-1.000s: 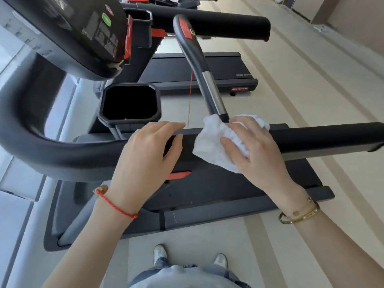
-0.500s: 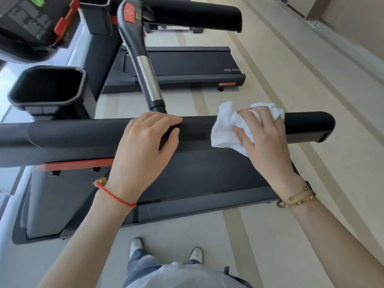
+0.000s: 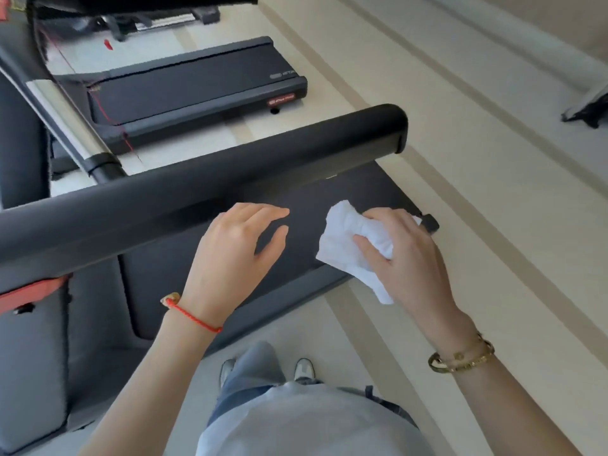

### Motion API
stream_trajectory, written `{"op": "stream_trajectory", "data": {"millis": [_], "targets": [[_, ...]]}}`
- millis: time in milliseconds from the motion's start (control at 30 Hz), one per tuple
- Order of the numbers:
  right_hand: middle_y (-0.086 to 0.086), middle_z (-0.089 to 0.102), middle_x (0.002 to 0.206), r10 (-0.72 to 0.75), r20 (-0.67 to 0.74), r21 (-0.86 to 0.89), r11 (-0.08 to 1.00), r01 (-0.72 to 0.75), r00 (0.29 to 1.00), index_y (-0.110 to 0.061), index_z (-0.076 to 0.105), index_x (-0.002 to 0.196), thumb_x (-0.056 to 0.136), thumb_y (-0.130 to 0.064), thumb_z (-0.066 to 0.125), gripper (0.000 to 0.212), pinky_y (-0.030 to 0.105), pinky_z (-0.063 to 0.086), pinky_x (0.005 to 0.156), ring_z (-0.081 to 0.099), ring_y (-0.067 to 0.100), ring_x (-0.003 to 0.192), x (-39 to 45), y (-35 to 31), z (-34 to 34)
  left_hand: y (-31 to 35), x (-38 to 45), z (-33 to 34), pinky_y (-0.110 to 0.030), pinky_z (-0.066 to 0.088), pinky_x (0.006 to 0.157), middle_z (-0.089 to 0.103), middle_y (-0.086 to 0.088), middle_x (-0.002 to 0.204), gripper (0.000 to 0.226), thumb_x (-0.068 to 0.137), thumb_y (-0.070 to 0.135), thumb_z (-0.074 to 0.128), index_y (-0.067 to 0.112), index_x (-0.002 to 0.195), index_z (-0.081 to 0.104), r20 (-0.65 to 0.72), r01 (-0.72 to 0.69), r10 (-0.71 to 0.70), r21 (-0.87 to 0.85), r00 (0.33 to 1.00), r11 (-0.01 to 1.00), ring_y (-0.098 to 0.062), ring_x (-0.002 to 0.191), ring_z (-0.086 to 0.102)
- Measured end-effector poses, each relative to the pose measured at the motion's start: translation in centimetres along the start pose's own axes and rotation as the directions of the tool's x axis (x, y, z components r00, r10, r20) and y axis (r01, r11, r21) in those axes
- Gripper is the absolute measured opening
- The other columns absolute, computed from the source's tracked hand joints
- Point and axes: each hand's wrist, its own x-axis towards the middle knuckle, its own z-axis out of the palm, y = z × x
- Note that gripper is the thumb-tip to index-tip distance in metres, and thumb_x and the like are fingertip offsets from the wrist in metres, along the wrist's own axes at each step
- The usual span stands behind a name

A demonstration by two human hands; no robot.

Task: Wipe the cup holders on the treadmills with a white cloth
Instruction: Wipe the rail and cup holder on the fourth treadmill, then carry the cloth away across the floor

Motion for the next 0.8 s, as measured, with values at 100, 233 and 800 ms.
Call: {"op": "stream_trajectory", "data": {"millis": [100,233,800], "targets": [[-0.016,0.053,0.104,0.107,-0.005,-0.031,0.994,-0.107,0.994,-0.033,0.054,0.11,0.092,-0.05,0.046,0.026,0.03,0.044,0.066,0.051,0.014,0.094,-1.9,1.9,-0.4,0.8,0.4,1.9,-0.041,0.056,0.08,0.072,0.003,0.112,0.021,0.094,0.02,0.065,0.016,0.113,0.072,0.067,-0.025,0.028,-0.038,0.997,0.999,-0.018,0.101,0.066],[-0.013,0.054,0.105,0.243,-0.043,-0.055,0.968,-0.245,0.969,-0.031,0.055,0.11,0.092,-0.048,0.047,0.026,0.03,0.046,0.068,0.052,0.013,0.091,-3.8,3.7,-1.1,1.9,1.5,4.2,-0.039,0.057,0.078,0.072,0.002,0.111,0.021,0.093,0.019,0.067,0.016,0.114,0.072,0.163,-0.093,0.107,-0.093,0.981,0.991,-0.018,0.094,0.067],[-0.009,0.054,0.107,0.601,-0.147,-0.073,0.786,-0.614,0.786,-0.029,0.054,0.114,0.09,-0.054,0.042,0.037,0.025,0.034,0.068,0.05,0.015,0.092,-5.8,11.3,-3.4,6.0,9.7,14.7,-0.029,0.053,0.073,0.073,-0.002,0.108,0.02,0.091,0.013,0.07,0.012,0.111,0.073,0.34,-0.274,0.352,-0.255,0.872,0.927,-0.003,0.064,0.031]]}}
